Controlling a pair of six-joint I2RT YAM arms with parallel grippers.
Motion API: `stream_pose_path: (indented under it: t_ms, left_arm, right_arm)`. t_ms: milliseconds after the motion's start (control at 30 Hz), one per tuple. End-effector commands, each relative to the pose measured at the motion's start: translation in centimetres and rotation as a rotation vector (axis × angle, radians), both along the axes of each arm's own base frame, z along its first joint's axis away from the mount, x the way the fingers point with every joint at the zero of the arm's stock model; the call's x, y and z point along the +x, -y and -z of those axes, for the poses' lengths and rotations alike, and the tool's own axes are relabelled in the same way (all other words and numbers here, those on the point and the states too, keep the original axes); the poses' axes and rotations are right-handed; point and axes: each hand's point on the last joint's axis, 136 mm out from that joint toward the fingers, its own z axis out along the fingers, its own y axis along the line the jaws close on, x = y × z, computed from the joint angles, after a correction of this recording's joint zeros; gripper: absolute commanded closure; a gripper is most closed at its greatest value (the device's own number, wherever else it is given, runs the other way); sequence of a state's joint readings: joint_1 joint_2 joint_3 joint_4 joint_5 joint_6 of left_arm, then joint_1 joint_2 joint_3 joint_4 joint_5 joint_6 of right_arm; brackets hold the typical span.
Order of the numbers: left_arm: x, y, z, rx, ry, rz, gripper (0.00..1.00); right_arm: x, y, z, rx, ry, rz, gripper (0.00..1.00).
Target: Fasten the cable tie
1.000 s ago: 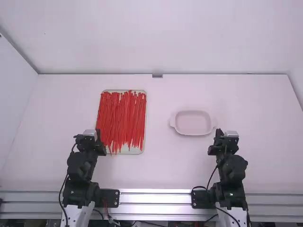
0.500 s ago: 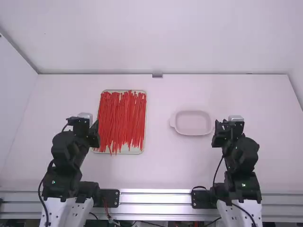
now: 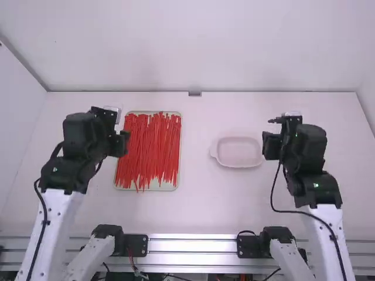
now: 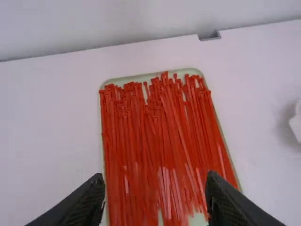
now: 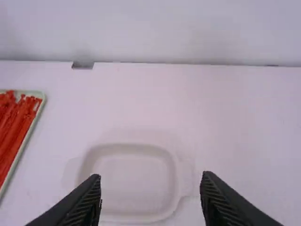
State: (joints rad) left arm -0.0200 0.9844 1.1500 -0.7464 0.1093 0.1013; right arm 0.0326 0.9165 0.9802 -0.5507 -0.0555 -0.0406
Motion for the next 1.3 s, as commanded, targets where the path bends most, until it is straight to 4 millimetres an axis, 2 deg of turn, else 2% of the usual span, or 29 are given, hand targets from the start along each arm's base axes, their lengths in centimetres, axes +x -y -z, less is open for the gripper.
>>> stream_pose_path:
  t_ms: [0, 233, 333, 467, 533, 600, 667, 867, 1067, 1267]
  left_arm:
    - [1.0, 1.5, -2.0, -0.022, 0.001, 0.085, 0.37]
    - [3.1, 2.8, -2.7, -0.07, -0.148, 0.126, 0.25]
    - [4.1, 4.2, -3.2, -0.11, -0.191, 0.197, 0.19]
    - [5.1, 4.9, -3.3, -0.15, -0.242, 0.213, 0.14]
    - [6.3, 5.1, -3.6, -0.161, -0.247, 0.212, 0.11]
    - [7.2, 4.9, -3.8, -0.146, -0.238, 0.203, 0.09]
    - [8.5, 3.5, -3.6, -0.078, -0.241, 0.145, 0.06]
    - [9.2, 0.9, -2.5, 0.045, -0.305, 0.039, 0.02]
    - [9.6, 0.9, -2.4, 0.048, -0.317, 0.041, 0.01]
    - [10.1, 0.9, -2.7, 0.037, -0.295, 0.025, 0.01]
  right_arm:
    - [1.3, -0.3, -2.1, -0.01, 0.011, -0.019, 0.37]
    - [4.3, -0.8, -3.1, 0.006, -0.087, -0.026, 0.25]
    - [5.6, -1.1, -3.3, -0.011, -0.127, -0.055, 0.19]
    - [6.4, -1.9, -2.9, -0.036, -0.185, -0.099, 0.14]
    - [6.8, -2.2, -2.5, -0.034, -0.226, -0.108, 0.11]
    - [7.0, -2.2, -2.3, -0.02, -0.253, -0.094, 0.09]
    - [7.3, -2.4, -2.0, 0.014, -0.297, -0.069, 0.07]
    - [7.4, -3.6, -2.0, 0.02, -0.334, -0.091, 0.03]
    - [6.8, -5.2, -2.8, 0.006, -0.325, -0.141, 0.02]
    - [6.9, -4.6, -3.3, -0.022, -0.303, -0.106, 0.02]
